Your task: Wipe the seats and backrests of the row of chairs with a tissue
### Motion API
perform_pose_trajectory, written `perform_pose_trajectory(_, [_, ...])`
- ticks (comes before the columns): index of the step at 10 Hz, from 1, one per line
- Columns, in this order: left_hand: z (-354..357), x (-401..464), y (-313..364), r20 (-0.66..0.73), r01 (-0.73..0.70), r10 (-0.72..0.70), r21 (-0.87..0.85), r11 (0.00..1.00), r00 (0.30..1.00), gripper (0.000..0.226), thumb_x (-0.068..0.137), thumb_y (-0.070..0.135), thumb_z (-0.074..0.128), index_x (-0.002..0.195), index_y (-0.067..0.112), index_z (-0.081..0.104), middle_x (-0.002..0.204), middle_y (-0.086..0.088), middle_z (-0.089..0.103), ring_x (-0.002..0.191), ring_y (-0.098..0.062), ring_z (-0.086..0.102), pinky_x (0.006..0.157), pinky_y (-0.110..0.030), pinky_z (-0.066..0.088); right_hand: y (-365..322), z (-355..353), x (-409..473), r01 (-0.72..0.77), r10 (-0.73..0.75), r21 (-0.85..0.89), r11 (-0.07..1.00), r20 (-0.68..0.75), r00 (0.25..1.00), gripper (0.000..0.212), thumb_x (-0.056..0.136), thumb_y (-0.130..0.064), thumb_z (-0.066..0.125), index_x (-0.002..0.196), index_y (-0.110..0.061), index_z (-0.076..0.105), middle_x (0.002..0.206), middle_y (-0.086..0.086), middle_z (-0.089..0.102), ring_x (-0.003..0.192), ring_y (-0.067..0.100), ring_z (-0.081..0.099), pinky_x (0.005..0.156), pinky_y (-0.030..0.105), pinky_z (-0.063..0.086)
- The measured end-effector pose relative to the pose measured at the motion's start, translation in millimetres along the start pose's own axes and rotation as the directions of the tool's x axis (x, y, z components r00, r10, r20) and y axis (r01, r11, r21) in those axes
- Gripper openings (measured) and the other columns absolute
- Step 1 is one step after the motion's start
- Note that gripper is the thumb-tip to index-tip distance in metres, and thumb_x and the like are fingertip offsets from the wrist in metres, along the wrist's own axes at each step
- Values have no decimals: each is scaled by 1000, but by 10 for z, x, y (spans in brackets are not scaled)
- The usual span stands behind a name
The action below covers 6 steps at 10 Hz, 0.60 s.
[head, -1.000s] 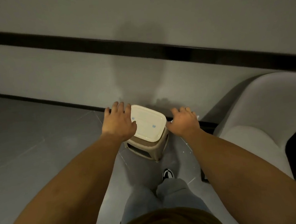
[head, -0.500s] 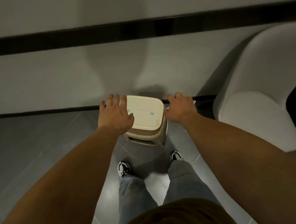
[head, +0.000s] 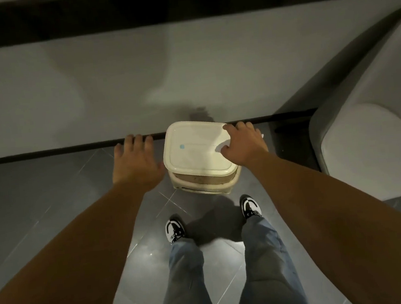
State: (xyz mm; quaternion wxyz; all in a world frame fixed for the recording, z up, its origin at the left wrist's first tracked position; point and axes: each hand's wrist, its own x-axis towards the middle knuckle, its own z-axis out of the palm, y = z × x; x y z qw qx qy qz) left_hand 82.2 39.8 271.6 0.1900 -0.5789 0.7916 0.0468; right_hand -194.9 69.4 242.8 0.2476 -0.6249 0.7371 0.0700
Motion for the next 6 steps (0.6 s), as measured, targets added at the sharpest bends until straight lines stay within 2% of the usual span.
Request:
perform_pose_trajectory(3, [622,435,-64,8,-10,10,-10,1000,1000,76,89,56,46,149,16,24,155,-12,29,145,-32,16,116,-54,21,-111,555,826,27,-29,51,998,36,999,70,89,-43,59,152,-25,34,146,10,45,135,33,38,111,51,33])
perform_pose_trajectory(4, [708,531,18,16,-35,35,-24,999,999,77,87,56,49,149,16,25,154,-12,29,145,-32,16,116,-55,20,3,711,951,-81,73,34,996,187,980,84,87,-41,62,157,-33,17,160,7,26,147,34,20,116,59,21])
perform_pose_trajectory(5, [678,560,80,-15,-65,64,-53,997,998,75,86,55,52,146,15,30,150,-12,34,144,-33,20,115,-56,22,179,811,905,-205,202,-18,979,278,939,90,89,-34,61,159,-36,5,168,5,2,154,33,-2,119,63,5])
perform_pose_trajectory(6, [576,529,102,-56,-78,77,-12,997,995,74,86,56,51,144,15,31,148,-13,36,142,-34,22,113,-57,25,247,802,775,-208,210,-36,977,286,935,89,88,-32,62,159,-33,9,167,8,9,153,34,3,120,63,9])
